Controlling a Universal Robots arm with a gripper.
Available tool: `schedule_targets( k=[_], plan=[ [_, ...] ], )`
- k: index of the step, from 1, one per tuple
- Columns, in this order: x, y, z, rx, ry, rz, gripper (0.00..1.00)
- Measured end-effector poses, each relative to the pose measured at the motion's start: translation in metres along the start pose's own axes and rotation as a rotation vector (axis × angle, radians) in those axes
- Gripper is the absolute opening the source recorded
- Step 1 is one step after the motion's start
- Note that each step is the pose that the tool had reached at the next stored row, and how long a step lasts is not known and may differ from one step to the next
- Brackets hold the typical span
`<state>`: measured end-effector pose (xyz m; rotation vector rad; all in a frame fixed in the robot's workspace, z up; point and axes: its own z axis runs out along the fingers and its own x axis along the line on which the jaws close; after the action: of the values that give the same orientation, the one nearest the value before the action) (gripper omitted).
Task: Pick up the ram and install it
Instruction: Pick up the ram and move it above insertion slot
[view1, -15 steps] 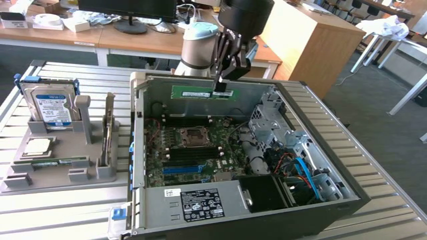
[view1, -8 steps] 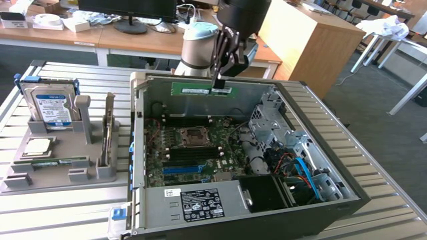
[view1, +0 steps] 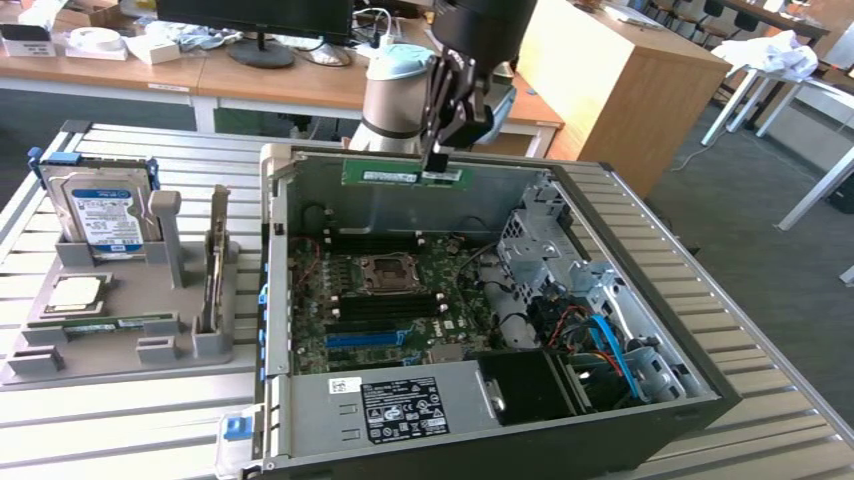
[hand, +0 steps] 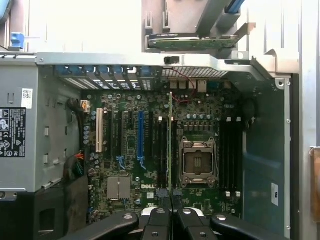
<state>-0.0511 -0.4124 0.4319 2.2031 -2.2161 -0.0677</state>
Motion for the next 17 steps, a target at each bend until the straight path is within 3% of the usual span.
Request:
schedule_targets(
  k=[17],
  plan=[
    [-0.0037,-0.0004,0.0046,0.0000,0.0002,0.000,0.11]
  ],
)
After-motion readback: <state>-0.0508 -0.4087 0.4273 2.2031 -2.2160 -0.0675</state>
